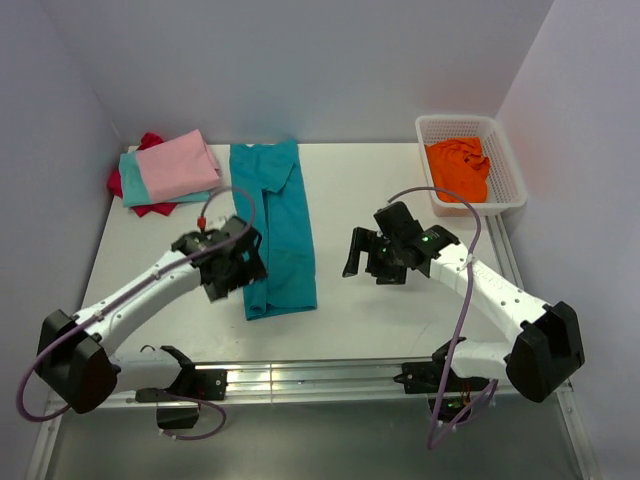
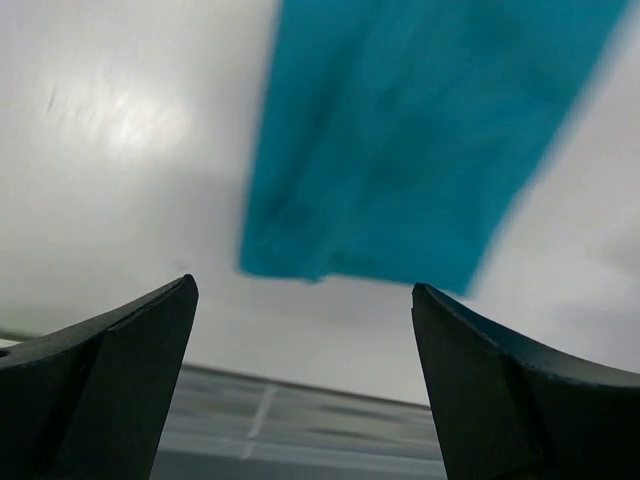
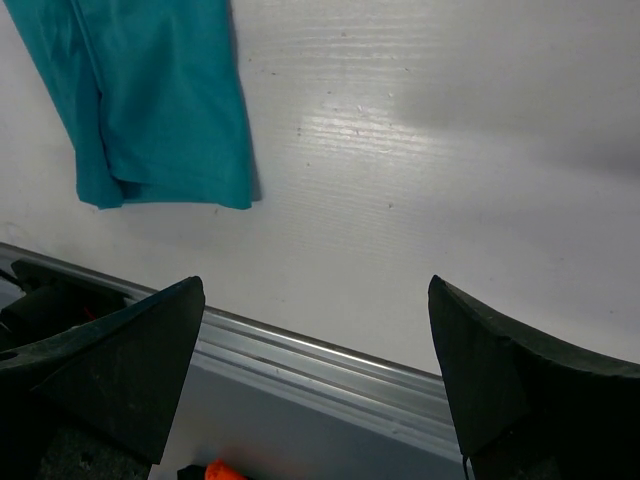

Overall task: Fold and stack the t-shirts
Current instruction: Rotate the tshirt 115 degrees

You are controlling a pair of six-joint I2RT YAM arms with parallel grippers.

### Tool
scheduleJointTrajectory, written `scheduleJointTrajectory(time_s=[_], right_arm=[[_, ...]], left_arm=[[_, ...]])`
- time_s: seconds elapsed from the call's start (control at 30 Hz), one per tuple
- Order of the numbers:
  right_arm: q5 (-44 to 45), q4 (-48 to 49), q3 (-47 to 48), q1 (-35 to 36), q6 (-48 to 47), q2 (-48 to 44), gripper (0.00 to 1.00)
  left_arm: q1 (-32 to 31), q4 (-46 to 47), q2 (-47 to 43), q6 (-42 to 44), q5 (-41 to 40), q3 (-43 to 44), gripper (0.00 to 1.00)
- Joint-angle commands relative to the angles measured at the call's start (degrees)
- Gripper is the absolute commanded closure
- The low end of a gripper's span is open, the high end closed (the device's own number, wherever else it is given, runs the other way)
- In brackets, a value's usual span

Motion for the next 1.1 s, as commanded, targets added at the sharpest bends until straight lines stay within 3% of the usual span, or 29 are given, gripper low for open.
scheduleJointTrajectory(time_s=[0.0, 0.27, 0.6, 0.73, 0.97, 1.07], right_arm=[[-1.64, 3.34, 1.52, 0.13, -0.33, 0.24, 0.0], [-1.82, 2.73, 2.93, 0.4, -0.42, 3.94, 0.01], [0.2, -0.34, 4.25, 0.57, -1.83, 3.77, 0.01], [0.82, -0.35, 3.64, 0.66, -2.18, 3.32, 0.01], [0.47, 0.8, 2.14, 0.57, -1.83, 3.32, 0.01], [0.73, 0.97, 2.58, 0.57, -2.09, 3.94, 0.01]], left_arm=[[-1.06, 4.17, -3.28, -6.12, 5.97, -14.37, 0.06], [-0.88, 9.61, -4.64, -8.59, 7.02, -24.23, 0.06], [-0.89, 14.63, 10.02, -5.17, 5.44, -20.02, 0.07], [-2.46, 13.77, 17.15, -2.8, 4.22, -10.48, 0.09], [-13.34, 2.27, 28.23, -0.24, -2.64, 13.27, 0.09], [-17.13, 1.36, 33.24, 2.91, -0.99, 21.71, 0.1]])
